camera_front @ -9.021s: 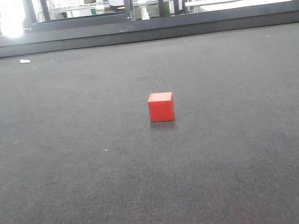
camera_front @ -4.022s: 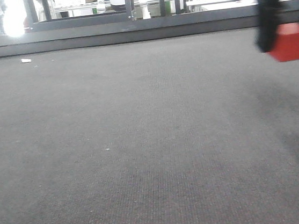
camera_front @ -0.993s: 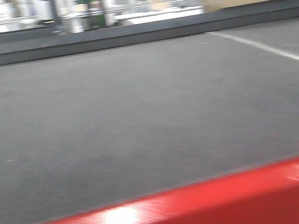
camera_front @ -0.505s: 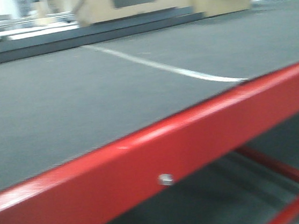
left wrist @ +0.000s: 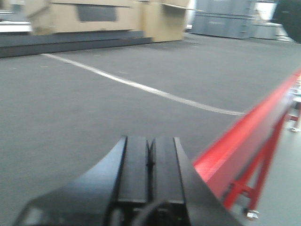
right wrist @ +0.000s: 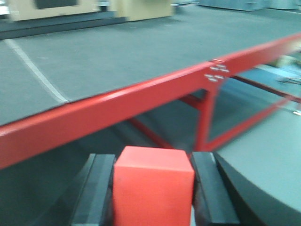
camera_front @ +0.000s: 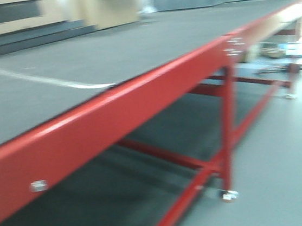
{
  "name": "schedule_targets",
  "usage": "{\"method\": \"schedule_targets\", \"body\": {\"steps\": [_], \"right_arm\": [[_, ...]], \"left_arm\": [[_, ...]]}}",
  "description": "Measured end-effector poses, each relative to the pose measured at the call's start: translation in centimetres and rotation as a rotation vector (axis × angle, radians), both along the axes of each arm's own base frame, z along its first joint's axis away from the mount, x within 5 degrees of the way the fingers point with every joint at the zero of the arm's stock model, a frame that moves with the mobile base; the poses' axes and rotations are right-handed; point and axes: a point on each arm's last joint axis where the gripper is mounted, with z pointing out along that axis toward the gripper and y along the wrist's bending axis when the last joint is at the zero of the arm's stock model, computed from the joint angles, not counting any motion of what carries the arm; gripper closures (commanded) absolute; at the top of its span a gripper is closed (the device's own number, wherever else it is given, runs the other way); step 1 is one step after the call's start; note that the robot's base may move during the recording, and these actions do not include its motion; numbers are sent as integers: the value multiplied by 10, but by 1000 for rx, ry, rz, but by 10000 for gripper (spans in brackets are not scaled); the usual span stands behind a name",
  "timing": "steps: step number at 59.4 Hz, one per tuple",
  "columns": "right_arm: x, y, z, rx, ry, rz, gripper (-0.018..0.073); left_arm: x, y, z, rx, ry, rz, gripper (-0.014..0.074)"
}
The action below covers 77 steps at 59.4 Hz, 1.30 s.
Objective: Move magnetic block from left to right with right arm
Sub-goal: 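Drive the base away from the first table holding the cube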
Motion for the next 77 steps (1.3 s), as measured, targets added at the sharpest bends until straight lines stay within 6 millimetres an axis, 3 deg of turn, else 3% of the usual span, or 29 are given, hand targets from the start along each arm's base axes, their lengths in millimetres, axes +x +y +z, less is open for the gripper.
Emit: {"method": "schedule_targets", "body": {"steps": [77], "right_arm": [[0,0,0,0,0,0,355]], "left_arm": [[0,0,0,0,0,0,713]]}}
